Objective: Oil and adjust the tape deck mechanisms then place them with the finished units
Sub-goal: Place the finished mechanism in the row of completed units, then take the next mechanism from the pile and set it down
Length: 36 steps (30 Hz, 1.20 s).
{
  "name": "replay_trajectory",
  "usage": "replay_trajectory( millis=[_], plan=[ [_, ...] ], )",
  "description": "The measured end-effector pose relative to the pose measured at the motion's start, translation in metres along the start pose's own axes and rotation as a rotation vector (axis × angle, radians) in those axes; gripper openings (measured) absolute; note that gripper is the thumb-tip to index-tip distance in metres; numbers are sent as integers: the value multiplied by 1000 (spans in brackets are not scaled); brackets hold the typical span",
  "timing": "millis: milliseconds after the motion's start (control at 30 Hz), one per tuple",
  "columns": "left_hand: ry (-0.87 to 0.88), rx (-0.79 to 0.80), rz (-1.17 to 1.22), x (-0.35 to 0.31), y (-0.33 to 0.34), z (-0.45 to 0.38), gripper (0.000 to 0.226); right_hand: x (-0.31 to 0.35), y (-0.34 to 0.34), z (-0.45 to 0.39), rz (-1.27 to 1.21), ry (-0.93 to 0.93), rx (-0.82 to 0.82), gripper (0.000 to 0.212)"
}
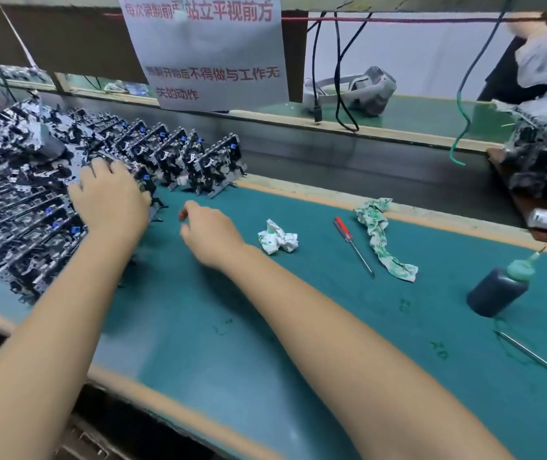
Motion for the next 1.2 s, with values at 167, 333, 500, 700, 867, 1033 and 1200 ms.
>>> replay_trajectory(
  millis=[167, 333, 500, 700, 867, 1033, 1200],
  plan=[
    [-108, 195, 25, 17, 10, -19, 34, 23, 6, -37, 184, -226, -48, 53],
    [-201, 215, 89, 25, 15, -22, 30, 37, 14, -71, 428, -477, -47, 50],
    [-296, 173, 211, 34, 12, -24, 27, 37, 24, -88, 525, -624, -70, 43],
    [-191, 191, 231, 35, 9, -22, 21, 45, 19, -98, 617, -765, -187, 30],
    [-17, 122, 196, 23, -1, -21, 22, 35, -8, -85, 575, -740, -162, 26],
    [267, 136, 344, -21, -25, -11, 14, -18, -59, -33, 350, -490, -164, 22],
    [391, 471, 790, -97, -46, 37, 20, -83, -125, 64, 304, -373, -339, 17]
  ],
)
Point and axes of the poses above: each hand's wrist, its own z-axis away from the middle knuckle, its own y-axis out of the palm, x = y × z, the point moved 1 cm from there along -z, towards the middle knuckle, and after that the axes turned 12 degrees about -x, right-handed, at the moved point
